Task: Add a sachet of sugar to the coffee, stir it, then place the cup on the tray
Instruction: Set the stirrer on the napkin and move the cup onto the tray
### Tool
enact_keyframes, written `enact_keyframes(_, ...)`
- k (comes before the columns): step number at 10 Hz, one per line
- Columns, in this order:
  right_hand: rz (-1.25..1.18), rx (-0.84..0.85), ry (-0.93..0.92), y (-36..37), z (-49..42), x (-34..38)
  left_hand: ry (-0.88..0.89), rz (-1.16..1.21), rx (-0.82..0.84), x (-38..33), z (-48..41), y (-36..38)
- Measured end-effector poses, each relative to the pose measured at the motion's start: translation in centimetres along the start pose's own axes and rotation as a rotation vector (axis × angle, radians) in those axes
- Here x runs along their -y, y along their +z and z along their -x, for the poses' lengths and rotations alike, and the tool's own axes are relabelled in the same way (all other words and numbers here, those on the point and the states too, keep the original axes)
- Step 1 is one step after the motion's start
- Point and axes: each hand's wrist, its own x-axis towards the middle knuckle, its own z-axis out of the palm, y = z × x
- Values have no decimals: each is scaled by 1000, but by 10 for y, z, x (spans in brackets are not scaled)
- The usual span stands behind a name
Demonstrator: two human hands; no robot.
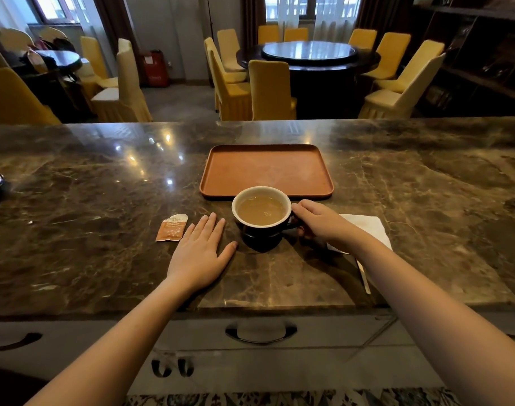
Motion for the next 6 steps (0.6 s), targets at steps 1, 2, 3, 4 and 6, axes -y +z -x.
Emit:
enact_keyframes(1,18,-32,-35,3,1,-3,3,4,5,1,0,0)
enact_keyframes(2,-9,-57,-64,5,0,-5,3,5,7,0,0,0)
enact_keyframes(3,-31,-66,-91,7,-1,-5,5,3,3,0,0,0)
enact_keyframes(4,-3,-72,-121,7,-1,-5,10,6,9,0,0,-1)
enact_keyframes(6,77,-17,-193,1,0,-12,6,4,6,-1,1,-2)
